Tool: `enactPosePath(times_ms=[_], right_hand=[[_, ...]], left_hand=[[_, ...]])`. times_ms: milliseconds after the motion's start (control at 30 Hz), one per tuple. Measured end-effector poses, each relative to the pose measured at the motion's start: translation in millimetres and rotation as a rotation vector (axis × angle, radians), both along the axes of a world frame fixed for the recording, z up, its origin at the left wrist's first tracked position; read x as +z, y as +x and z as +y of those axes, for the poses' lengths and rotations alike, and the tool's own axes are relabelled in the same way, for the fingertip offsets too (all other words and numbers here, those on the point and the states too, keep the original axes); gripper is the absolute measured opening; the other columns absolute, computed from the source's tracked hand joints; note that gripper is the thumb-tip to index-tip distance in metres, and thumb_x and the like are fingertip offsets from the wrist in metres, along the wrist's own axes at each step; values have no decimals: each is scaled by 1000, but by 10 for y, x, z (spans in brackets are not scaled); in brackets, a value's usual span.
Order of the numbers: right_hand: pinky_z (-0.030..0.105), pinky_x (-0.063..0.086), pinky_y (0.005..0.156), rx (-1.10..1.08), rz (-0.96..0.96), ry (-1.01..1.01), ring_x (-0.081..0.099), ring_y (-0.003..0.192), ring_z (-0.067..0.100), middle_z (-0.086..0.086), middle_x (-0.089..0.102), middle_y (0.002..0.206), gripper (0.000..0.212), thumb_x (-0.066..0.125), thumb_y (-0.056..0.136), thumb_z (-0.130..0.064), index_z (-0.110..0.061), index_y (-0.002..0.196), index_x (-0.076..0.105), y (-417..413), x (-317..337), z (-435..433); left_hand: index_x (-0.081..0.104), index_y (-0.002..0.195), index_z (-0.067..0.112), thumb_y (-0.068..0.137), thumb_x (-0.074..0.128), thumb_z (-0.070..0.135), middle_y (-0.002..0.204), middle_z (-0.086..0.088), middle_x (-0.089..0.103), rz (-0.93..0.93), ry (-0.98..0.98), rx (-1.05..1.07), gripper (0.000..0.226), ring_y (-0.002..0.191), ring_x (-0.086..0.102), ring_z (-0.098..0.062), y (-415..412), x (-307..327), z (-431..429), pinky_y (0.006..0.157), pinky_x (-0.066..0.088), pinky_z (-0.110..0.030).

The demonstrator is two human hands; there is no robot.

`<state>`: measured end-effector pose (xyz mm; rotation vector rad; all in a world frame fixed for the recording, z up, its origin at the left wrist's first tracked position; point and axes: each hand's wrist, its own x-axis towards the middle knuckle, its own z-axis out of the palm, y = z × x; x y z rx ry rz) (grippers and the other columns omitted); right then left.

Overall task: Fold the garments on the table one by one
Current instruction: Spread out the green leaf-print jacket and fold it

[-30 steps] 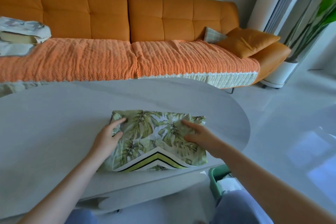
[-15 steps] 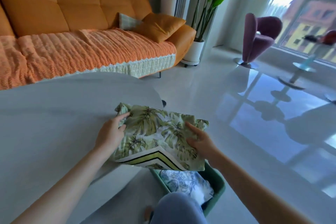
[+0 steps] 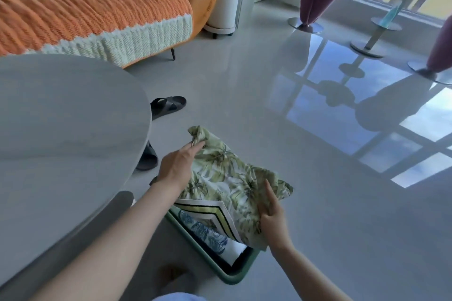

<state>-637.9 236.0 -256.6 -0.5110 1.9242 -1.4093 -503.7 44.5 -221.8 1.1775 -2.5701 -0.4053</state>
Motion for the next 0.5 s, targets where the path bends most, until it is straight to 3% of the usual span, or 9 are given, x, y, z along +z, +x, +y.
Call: enactPosePath(times_ms=[133,233,300,333,400,433,500], right_hand=[[1,36,91,-43,-61,-1,41,127,-2,-14,42,138,80,29,82,28,-22,142,37,94,-480,-56],[1,33,95,-76,-63,27,42,116,-21,-24,44,135,79,31,83,26,-29,140,38,145,-707,-81],[6,29,100,-77,-34,112,39,120,-16,-18,40,142,80,32,85,23,-35,140,35,103,-944,-95],[10,29,103,-58,-19,181,37,125,-8,-13,35,147,77,33,89,18,-37,143,30,73,-1059,-95],[28,28,109,32,3,385,28,138,12,0,15,156,64,38,99,-8,-41,147,12,58,-1275,-83],[34,26,111,77,2,475,19,143,20,5,0,158,62,40,100,-23,-42,147,4,61,-1350,-75],[38,14,115,132,34,588,-9,145,23,5,-25,154,68,41,95,-46,-46,143,-8,96,-1473,-45]], left_hand=[[36,143,30,80,31,-21,145,-1,43,-39,84,-31,82,119,56,-24,-67,-613,-160,90,52,-36],[38,142,33,82,33,-19,140,0,50,-43,112,-32,79,111,61,-23,-132,-911,-253,81,54,-32],[36,142,35,87,34,-13,137,-1,52,-75,189,-28,73,110,61,-20,-218,-1147,-299,78,51,-28],[31,144,35,92,36,-5,143,-3,46,-132,220,-24,65,117,56,-21,-255,-1266,-301,85,49,-30],[15,148,36,101,34,24,158,-8,11,-309,258,-3,52,140,25,-29,-259,-1511,-277,109,29,-41],[5,149,36,101,30,36,158,-11,-7,-383,271,7,54,145,5,-31,-246,-1624,-253,115,15,-46],[-10,146,37,97,18,52,153,-14,-25,-448,231,-45,58,142,-19,-31,-191,-1812,-166,115,-4,-50]])
